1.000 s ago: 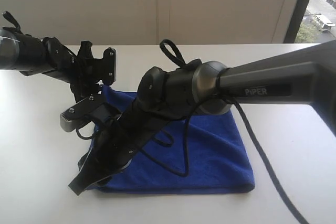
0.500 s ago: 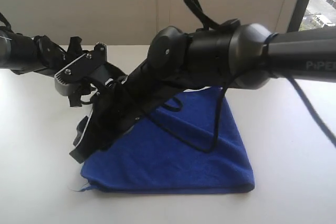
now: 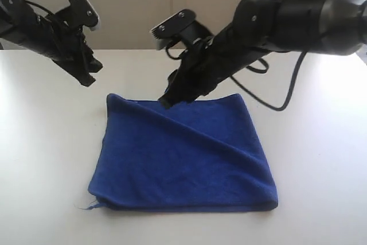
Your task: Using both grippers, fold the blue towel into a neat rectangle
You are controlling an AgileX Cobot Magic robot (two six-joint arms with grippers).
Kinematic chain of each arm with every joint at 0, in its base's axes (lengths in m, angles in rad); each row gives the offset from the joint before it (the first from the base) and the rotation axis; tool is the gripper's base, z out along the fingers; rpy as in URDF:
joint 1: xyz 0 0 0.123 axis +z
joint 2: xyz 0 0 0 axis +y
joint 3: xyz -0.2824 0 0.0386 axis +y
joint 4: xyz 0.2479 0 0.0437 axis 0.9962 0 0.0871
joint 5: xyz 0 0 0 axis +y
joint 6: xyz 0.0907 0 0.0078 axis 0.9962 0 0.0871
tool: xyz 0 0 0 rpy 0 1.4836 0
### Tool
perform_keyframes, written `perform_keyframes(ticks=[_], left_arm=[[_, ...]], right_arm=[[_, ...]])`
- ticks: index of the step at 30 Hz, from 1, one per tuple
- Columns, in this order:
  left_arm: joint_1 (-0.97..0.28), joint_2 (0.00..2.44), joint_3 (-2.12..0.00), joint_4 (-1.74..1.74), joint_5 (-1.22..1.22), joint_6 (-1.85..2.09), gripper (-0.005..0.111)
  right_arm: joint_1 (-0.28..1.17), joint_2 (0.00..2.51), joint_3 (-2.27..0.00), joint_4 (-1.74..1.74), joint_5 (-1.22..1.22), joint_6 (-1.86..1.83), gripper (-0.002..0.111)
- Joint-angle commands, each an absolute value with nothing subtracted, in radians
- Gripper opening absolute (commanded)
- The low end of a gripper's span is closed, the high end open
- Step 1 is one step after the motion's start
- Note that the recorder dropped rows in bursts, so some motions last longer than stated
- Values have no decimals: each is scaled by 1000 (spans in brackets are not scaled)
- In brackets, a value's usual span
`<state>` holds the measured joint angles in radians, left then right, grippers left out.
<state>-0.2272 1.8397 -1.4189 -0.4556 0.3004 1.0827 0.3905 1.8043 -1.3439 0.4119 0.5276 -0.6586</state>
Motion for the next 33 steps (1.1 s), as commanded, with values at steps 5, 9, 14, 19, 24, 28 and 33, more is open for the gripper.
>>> perform_keyframes(ticks=[5, 9, 14, 19, 24, 28, 33], left_arm=[[-355, 1815, -1414, -619, 795, 1021, 0], [-435, 1859, -1408, -543, 791, 951, 0], [-481, 1903, -1331, -420, 820, 822, 0], [-481, 1903, -1207, -378, 713, 779, 0], [-481, 1903, -1143, -380, 648, 781, 0], [-481, 1903, -1137, -380, 654, 781, 0], [-481, 1903, -1137, -370, 666, 781, 0]], right_arm=[[176, 1833, -1392, 411, 611, -618, 0], [129, 1918, -1459, 425, 689, -667, 0], [128, 2061, -1561, 467, 729, -729, 0], [128, 2179, -1641, 499, 712, -741, 0], [128, 2248, -1679, 497, 699, -741, 0], [128, 2261, -1686, 466, 652, -715, 0], [128, 2261, -1686, 370, 620, -655, 0]])
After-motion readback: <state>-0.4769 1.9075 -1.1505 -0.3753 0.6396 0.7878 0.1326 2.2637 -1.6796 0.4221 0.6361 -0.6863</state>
